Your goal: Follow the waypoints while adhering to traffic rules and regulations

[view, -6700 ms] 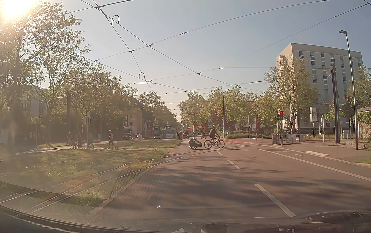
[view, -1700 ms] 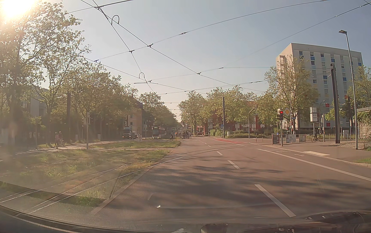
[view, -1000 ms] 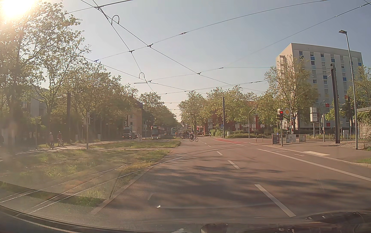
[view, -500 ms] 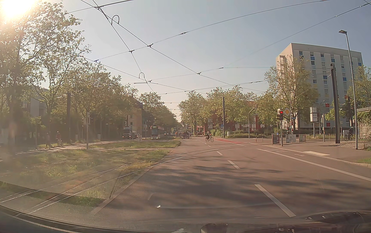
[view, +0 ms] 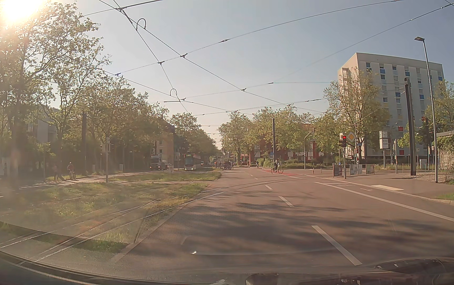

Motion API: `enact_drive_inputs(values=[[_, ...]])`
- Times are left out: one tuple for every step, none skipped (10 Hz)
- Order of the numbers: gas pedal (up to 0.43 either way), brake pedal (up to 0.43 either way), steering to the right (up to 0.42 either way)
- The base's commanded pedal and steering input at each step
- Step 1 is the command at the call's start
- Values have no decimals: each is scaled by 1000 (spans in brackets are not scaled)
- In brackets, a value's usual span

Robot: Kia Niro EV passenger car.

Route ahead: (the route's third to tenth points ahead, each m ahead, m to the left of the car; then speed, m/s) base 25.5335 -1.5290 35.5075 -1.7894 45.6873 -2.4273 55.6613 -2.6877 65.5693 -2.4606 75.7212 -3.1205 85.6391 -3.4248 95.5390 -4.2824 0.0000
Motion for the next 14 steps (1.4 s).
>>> enact_drive_inputs(values=[[0,268,-13],[0,268,-14],[0,268,-14],[0,268,-14],[0,268,-13],[0,268,-14],[0,268,-14],[0,262,-14],[0,268,-13],[0,268,-14],[0,268,-13],[0,268,-13],[0,268,-13],[0,268,-13]])
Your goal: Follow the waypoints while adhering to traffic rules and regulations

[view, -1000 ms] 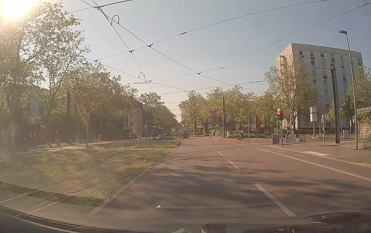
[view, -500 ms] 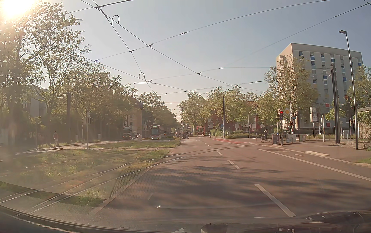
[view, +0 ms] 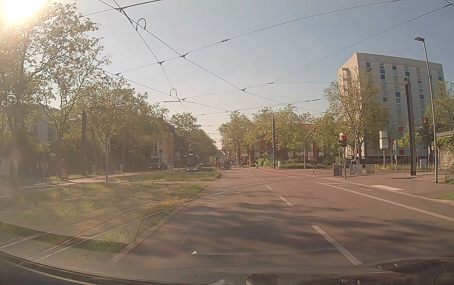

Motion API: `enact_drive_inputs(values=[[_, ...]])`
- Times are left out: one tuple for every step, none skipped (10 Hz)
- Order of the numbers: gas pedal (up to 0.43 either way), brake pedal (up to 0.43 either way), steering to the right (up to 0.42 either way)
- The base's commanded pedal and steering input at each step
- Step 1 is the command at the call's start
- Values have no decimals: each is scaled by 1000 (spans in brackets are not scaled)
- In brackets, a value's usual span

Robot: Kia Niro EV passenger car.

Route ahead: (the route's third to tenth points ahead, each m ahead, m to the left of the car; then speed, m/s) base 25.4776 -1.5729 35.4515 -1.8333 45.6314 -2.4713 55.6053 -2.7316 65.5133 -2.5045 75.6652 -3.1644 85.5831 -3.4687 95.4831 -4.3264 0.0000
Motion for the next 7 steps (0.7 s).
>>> enact_drive_inputs(values=[[0,268,-13],[0,262,-13],[0,268,-14],[0,268,-14],[0,268,-14],[0,262,-14],[0,268,-14]])
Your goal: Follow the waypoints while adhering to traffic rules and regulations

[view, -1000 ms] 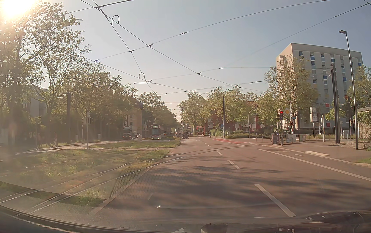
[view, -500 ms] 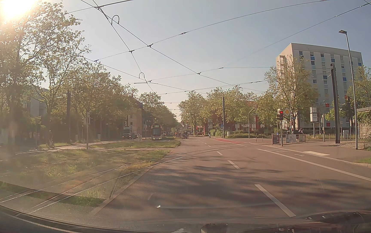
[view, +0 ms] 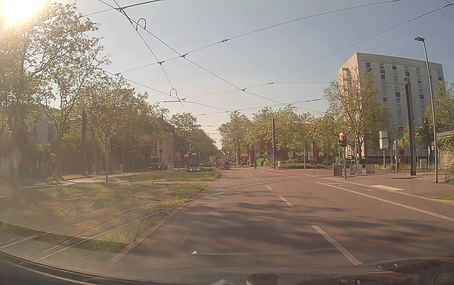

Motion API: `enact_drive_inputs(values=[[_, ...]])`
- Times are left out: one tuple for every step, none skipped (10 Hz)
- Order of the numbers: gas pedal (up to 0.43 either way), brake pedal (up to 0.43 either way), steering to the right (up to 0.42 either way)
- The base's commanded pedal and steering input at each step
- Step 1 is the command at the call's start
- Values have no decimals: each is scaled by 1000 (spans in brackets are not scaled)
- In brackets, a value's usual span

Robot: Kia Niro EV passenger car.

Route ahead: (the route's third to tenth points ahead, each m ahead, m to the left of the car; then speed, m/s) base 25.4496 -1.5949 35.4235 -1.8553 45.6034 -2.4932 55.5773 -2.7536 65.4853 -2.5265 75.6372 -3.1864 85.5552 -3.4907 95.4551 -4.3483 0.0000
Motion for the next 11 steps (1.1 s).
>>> enact_drive_inputs(values=[[0,268,-13],[0,268,-14],[0,268,-14],[0,268,-14],[0,268,-14],[0,262,-13],[0,268,-13],[0,268,-14],[0,268,-14],[0,268,-14],[0,268,-13]])
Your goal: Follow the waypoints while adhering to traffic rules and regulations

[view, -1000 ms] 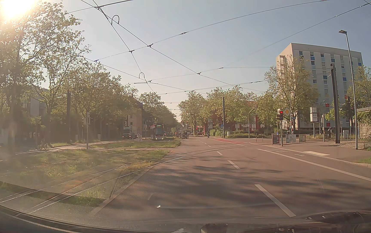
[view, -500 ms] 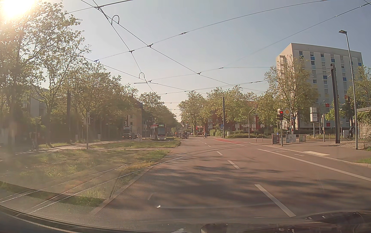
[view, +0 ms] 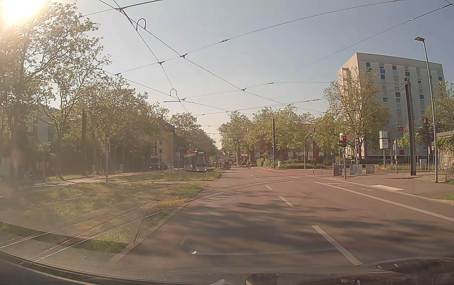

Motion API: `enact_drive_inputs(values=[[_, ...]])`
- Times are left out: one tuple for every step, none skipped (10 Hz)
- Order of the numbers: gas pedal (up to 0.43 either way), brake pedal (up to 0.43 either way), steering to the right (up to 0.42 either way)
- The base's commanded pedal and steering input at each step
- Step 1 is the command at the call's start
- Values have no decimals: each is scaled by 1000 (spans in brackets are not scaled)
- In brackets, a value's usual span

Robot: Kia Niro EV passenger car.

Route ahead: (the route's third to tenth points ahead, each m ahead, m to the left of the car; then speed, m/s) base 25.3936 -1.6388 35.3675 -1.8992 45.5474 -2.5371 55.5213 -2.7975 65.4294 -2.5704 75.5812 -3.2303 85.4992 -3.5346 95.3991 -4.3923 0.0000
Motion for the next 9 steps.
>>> enact_drive_inputs(values=[[0,268,-14],[0,268,-14],[0,262,-14],[0,268,-13],[0,268,-13],[0,262,-14],[0,262,-14],[0,262,-13],[0,268,-14]])
